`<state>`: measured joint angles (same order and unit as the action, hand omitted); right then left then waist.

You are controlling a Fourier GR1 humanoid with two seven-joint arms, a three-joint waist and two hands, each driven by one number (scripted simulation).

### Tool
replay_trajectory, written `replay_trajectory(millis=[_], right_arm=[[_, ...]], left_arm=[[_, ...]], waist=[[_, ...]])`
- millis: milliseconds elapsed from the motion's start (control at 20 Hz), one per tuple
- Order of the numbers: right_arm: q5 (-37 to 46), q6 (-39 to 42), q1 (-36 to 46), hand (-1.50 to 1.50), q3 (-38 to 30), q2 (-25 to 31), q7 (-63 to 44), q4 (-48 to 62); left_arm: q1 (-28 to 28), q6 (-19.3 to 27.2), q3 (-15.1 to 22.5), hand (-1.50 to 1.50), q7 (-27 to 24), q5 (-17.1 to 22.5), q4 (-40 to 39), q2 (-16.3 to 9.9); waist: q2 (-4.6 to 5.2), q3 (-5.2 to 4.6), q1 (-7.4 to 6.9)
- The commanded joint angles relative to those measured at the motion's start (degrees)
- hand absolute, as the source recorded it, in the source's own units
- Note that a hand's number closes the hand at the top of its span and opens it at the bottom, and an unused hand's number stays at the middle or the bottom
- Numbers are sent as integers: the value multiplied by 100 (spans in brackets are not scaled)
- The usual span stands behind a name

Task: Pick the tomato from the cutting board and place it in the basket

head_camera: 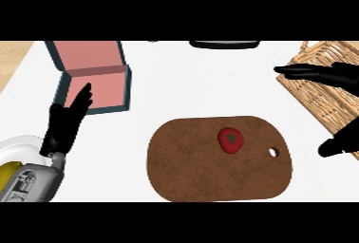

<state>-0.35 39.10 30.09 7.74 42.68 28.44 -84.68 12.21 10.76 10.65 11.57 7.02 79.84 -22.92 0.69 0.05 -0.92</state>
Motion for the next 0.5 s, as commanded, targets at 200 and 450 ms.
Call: replay_trajectory(millis=[200,450], right_arm=[[614,979,284,-150,792,769,1448,536],[951,369,283,-150,1171,730,1871,1053]], left_arm=[[148,-179,-17,0,88,-13,22,-38],[140,-35,-15,0,38,-120,-97,181]], waist=[[-2,9,-131],[-10,6,-96]])
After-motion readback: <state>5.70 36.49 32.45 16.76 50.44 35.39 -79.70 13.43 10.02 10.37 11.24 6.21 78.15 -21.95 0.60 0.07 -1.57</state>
